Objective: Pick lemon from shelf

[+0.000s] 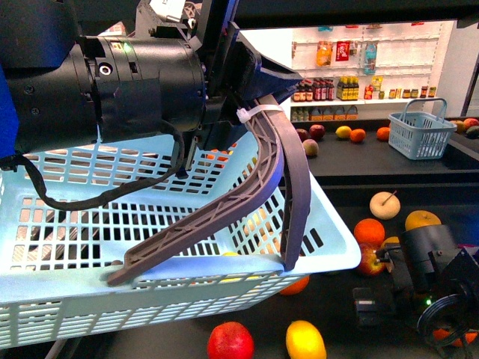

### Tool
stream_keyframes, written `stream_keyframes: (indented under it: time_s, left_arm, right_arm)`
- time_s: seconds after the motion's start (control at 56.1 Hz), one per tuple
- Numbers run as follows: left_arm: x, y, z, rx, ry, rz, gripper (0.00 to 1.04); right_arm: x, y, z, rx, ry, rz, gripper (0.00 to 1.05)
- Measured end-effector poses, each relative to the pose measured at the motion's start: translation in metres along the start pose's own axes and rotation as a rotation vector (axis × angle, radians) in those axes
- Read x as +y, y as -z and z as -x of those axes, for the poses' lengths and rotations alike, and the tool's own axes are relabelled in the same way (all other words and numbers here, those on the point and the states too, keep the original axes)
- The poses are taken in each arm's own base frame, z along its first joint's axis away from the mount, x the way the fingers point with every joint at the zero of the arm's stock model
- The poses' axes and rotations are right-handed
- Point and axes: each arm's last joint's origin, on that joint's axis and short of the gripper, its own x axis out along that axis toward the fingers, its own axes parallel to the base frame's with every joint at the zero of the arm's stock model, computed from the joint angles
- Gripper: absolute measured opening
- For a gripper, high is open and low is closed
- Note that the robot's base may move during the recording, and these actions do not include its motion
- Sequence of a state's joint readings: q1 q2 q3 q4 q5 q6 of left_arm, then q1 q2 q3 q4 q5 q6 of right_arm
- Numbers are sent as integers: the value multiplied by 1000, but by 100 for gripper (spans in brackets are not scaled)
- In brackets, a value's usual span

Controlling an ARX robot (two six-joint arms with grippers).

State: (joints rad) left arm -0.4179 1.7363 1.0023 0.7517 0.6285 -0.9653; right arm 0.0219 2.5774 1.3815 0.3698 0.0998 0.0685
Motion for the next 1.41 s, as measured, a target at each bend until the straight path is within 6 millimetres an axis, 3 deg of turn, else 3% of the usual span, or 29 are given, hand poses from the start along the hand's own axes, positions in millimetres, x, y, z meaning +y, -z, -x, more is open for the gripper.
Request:
stream_keyframes:
  time_s: [0.285,0.535,0.749,1.177,1.408]
  left_arm:
    - [0,0,0,3,2,0,8]
    - [0,0,0,1,1,0,8]
    - [0,0,0,1,0,0,8]
    - [0,0,0,1,1,0,8]
    - [0,0,0,1,1,0,8]
  right_arm:
    - [41,5,4,-21,-170,62,97]
    - [78,25,3,-1,-264,144,97]
    - [86,38,-6,2,-266,201,97]
    - [105,32,-22,-26,-269,241,97]
    - [106,40,-29,0,-264,252,97]
